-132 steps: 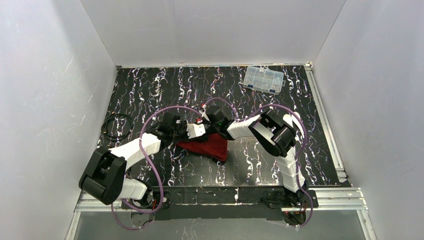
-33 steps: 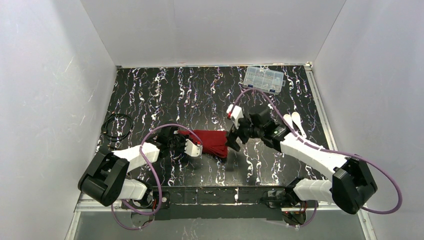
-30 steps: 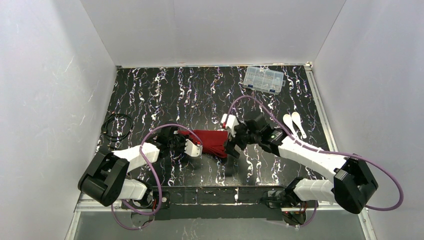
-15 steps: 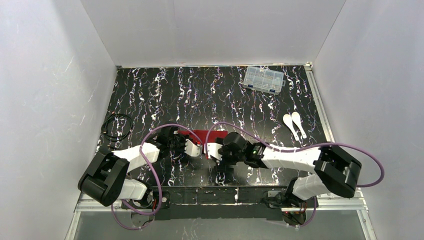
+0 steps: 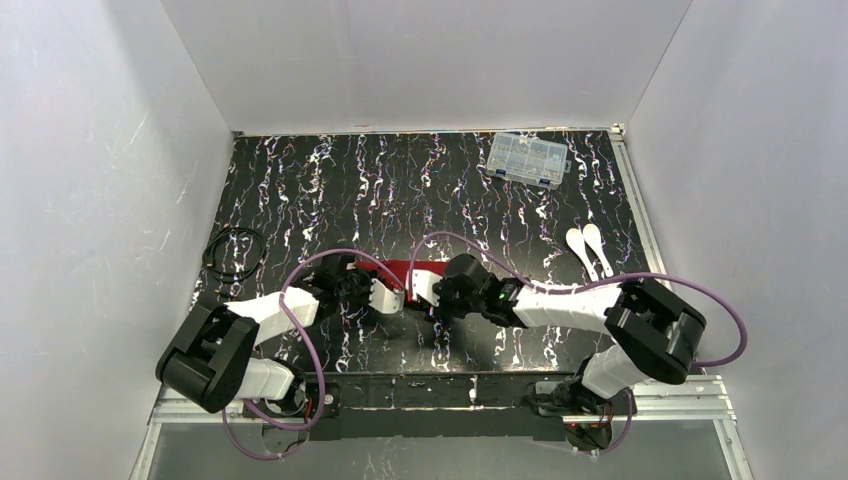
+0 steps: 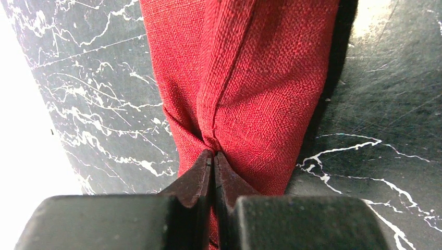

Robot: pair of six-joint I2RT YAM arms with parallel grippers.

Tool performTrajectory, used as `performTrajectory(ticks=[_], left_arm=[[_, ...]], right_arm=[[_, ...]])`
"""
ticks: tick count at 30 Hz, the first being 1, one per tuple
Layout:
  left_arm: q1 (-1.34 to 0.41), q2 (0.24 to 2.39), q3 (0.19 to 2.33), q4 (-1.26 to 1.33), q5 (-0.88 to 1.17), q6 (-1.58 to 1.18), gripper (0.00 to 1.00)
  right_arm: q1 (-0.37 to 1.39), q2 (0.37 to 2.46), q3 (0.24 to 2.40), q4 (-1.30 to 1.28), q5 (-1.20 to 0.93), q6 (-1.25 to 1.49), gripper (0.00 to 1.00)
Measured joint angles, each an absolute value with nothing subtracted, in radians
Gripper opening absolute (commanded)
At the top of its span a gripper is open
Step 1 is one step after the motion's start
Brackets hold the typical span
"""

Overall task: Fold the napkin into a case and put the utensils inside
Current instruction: Fold the 2/3-rectangle-folded napkin at the center of the board.

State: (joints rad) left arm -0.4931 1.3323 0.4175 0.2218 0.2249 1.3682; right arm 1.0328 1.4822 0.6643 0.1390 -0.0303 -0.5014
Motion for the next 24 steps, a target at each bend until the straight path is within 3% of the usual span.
performTrajectory(ticks=[8,24], left_arm=[[-0.493,1.328,0.398,0.251,0.225,1.386,0.00],[-0.493,1.321,0.372,0.285,0.229,1.436,0.00]], right_arm=[[0.890,1.497,0.833,-0.009,-0.232,-0.408,0.09],[0.703,1.839,1.180,-0.298,-0.540,-0.265,0.08]])
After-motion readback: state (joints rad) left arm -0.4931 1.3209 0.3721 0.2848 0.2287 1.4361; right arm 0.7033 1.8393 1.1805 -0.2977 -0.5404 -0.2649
